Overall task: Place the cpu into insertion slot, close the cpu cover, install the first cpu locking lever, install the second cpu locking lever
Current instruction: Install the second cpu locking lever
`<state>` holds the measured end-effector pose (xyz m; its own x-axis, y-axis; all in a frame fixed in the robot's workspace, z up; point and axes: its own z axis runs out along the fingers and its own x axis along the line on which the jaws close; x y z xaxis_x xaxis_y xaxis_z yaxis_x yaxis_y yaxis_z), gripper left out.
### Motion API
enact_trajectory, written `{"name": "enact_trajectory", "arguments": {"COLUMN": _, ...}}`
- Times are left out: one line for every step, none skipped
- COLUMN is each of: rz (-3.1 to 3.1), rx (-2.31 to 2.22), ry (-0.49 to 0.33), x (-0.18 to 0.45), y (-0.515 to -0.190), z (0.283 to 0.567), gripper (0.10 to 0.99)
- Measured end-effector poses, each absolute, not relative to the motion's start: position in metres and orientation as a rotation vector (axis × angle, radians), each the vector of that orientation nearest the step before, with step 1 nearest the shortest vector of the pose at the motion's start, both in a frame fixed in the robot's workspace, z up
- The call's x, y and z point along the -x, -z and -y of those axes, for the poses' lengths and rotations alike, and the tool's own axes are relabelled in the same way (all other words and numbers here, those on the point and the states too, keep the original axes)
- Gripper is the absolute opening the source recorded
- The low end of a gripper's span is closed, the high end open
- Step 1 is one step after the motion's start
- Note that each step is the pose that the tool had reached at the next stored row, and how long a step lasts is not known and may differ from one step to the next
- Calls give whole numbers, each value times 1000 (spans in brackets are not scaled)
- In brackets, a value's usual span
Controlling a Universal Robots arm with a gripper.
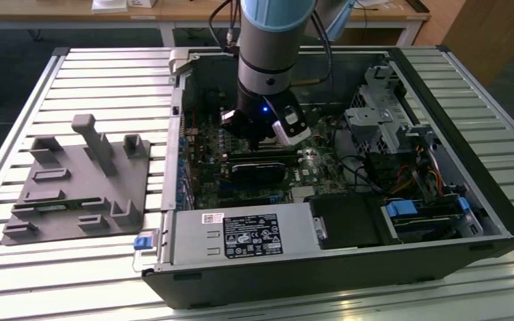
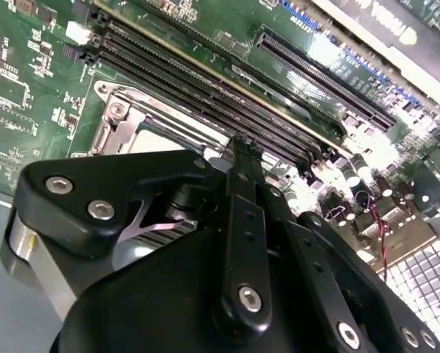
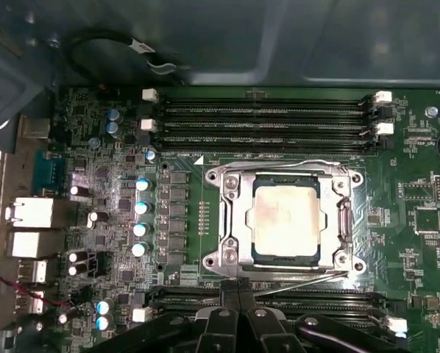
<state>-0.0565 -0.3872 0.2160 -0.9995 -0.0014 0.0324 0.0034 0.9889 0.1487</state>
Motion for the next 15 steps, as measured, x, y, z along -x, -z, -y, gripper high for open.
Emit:
{"name": "enact_trajectory", "arguments": {"rz": 3100, "rx": 1, "ry": 239, "x": 57, "y": -216, "z": 389, "gripper": 106}}
{"name": "enact_trajectory", "arguments": {"rz": 3099, "rx": 1, "ry": 246, "x": 58, "y": -216, "z": 391, "gripper": 106}}
{"name": "enact_trajectory", "arguments": {"rz": 3099, "rx": 1, "ry": 253, "x": 59, "y": -216, "z": 392, "gripper": 106}}
{"name": "enact_trajectory", "arguments": {"rz": 3099, "rx": 1, "ry": 259, "x": 61, "y": -216, "z": 393, "gripper": 106}}
{"name": "enact_trajectory", "arguments": {"rz": 3098, "rx": 1, "ry": 265, "x": 62, "y": -215, "z": 395, "gripper": 106}}
{"name": "enact_trajectory", "arguments": {"rz": 3098, "rx": 1, "ry": 270, "x": 63, "y": -215, "z": 395, "gripper": 106}}
{"name": "enact_trajectory", "arguments": {"rz": 3097, "rx": 1, "ry": 276, "x": 63, "y": -214, "z": 396, "gripper": 106}}
{"name": "enact_trajectory", "arguments": {"rz": 3097, "rx": 0, "ry": 280, "x": 63, "y": -213, "z": 396, "gripper": 106}}
{"name": "enact_trajectory", "arguments": {"rz": 3097, "rx": 0, "ry": 285, "x": 63, "y": -212, "z": 396, "gripper": 106}}
{"name": "enact_trajectory", "arguments": {"rz": 3097, "rx": 0, "ry": 288, "x": 64, "y": -211, "z": 396, "gripper": 106}}
{"name": "enact_trajectory", "arguments": {"rz": 3096, "rx": 1, "ry": 292, "x": 64, "y": -209, "z": 396, "gripper": 106}}
{"name": "enact_trajectory", "arguments": {"rz": 3096, "rx": 1, "ry": 295, "x": 64, "y": -208, "z": 396, "gripper": 106}}
{"name": "enact_trajectory", "arguments": {"rz": 3096, "rx": 0, "ry": 298, "x": 64, "y": -206, "z": 396, "gripper": 106}}
{"name": "enact_trajectory", "arguments": {"rz": 3095, "rx": 0, "ry": 300, "x": 64, "y": -205, "z": 396, "gripper": 106}}
{"name": "enact_trajectory", "arguments": {"rz": 3095, "rx": 0, "ry": 303, "x": 64, "y": -204, "z": 396, "gripper": 106}}
